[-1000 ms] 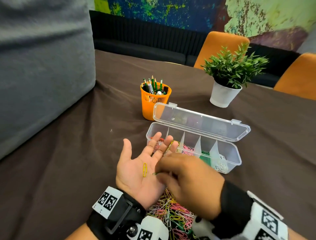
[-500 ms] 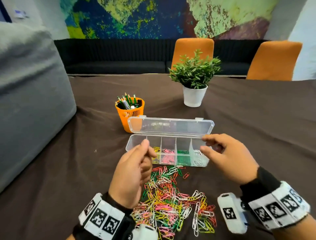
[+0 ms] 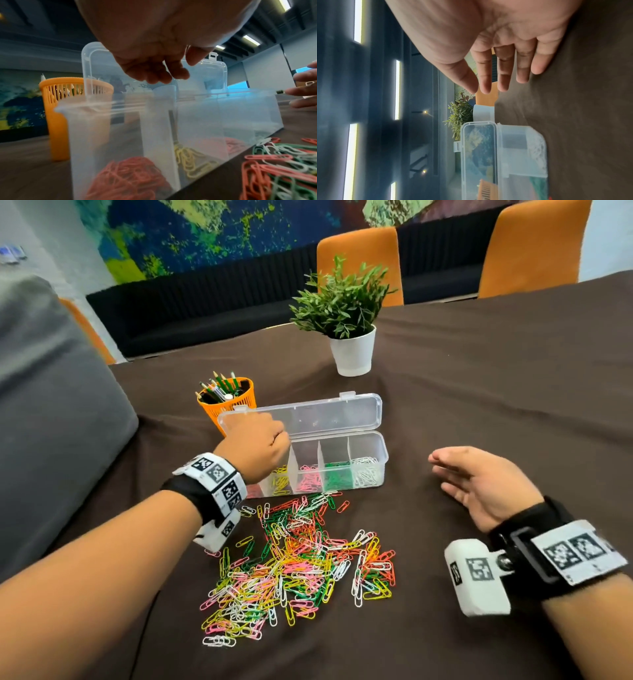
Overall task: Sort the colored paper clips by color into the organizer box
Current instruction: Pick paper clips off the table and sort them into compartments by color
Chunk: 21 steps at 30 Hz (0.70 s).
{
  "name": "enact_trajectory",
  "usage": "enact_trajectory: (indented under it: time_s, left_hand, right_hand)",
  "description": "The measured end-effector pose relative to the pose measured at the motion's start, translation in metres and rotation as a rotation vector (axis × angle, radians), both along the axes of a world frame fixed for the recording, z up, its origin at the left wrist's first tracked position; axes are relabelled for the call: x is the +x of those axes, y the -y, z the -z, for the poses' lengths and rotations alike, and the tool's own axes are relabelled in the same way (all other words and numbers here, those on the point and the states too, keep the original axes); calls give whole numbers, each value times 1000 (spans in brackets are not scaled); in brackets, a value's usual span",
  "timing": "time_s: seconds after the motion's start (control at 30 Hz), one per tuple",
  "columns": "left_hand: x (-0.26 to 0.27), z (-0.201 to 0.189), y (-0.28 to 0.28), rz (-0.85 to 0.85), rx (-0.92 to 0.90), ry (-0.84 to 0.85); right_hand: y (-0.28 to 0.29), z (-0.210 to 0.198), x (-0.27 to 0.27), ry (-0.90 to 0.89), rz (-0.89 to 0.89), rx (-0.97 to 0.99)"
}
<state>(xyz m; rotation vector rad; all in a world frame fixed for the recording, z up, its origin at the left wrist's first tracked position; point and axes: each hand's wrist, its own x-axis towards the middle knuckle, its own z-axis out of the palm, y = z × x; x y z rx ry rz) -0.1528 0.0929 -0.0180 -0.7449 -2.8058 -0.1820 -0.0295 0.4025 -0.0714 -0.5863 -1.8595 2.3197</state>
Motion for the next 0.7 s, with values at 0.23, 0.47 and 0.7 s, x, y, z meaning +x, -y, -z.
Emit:
enact_trajectory:
  time_s: [0.23,0.47,0.7]
  left_hand:
    - [51,3,-16,227,-51,-9]
    - [121,26,-68,412,-298,431]
    - [134,40,-83,490,-397,377]
  right_hand:
    - [-9,-3,-13,2,-87,267]
    - [-56,-41,-85,172,-265,1228]
    - [-68,-25,-125,594,-444,1474]
